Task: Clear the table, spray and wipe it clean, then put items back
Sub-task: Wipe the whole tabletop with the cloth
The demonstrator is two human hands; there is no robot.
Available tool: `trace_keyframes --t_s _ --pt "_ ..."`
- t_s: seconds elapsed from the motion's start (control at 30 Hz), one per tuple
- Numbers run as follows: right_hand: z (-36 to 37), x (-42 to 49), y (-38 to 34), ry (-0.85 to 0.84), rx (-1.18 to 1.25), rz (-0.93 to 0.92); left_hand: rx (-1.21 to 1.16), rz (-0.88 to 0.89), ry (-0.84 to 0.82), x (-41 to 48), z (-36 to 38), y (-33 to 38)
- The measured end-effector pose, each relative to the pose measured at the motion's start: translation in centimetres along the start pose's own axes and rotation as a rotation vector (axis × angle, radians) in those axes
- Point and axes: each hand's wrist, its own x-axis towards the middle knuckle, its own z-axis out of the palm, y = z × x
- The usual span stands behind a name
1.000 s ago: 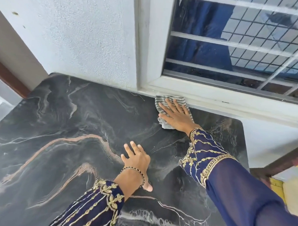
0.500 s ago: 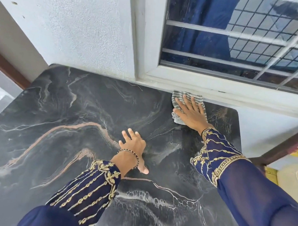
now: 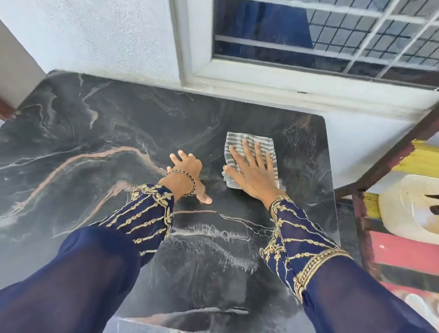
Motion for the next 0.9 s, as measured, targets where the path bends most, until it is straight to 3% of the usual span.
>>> trace_keyframes --t_s 0.1,0.23,0.3,0.43,0.67,0.9 --pt "1.6 -4.7 -1.8 0.005 -0.024 -0.013 -0.065 -0.007 0.045 -1.0 0.4 -0.6" --pt "3.8 -11.8 -4.1 -0.003 -0.037 -0.035 -0.055 0.116 0.368 -4.3 4.1 -1.4" --pt "4.7 -15.2 -5.1 0.004 -0.038 -0.035 -0.170 0.192 0.460 -6.8 7.3 -1.4" --pt "7.0 -21.6 -7.5 0.025 -0.098 -0.041 -0.383 0.270 0.438 -12.3 12.5 -1.9" --pt "8.6 -28.6 -9.0 -0.026 -0.115 -0.093 -0.225 0.443 0.426 -17.3 16.6 -3.3" --pt "7.5 -32.5 -5.3 -0.068 -0.094 -0.075 -0.204 0.499 0.407 -17.5 15.9 -2.7"
